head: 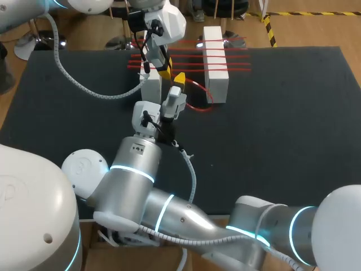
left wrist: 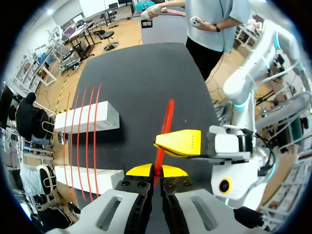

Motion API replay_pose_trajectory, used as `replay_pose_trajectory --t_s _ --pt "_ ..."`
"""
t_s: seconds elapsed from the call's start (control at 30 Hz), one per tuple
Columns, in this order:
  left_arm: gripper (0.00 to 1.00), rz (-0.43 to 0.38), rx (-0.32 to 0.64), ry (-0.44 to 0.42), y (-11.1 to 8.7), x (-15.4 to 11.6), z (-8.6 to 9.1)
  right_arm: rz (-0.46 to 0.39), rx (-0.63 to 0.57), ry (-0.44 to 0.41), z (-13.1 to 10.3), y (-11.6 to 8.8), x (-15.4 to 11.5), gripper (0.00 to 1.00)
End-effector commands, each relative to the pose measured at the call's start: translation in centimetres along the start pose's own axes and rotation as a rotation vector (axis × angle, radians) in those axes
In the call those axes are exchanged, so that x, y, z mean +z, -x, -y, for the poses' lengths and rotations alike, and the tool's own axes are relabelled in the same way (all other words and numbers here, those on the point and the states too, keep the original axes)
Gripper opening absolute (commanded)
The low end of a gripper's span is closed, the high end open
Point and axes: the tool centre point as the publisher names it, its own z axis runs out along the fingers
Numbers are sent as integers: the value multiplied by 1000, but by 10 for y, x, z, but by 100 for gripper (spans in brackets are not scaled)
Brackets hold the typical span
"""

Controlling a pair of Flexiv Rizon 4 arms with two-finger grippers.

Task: Grab the tape and strap the tape.

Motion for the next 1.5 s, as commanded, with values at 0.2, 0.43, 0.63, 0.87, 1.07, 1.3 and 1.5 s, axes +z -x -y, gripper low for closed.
replay_pose_trajectory --t_s 0.2,0.43,0.63,0.87,1.07,1.3,1.5 --pt "0 0 -1 4 0 -1 1 3 -6 -14 -8 -3 -1 0" --pt "0 0 -1 4 0 -1 1 6 5 -19 -4 -2 1 0" --pt "0 0 -1 4 0 -1 1 15 32 -17 -2 1 2 0" --pt "0 0 -1 4 0 -1 1 -5 63 8 8 6 -4 87" --pt "0 0 -1 4 0 -1 1 -29 82 33 20 17 -19 42" --pt "0 0 -1 4 0 -1 1 -71 122 103 41 37 -47 45" --pt "0 6 -66 61 -11 -14 -39 -100 172 161 71 53 -58 100"
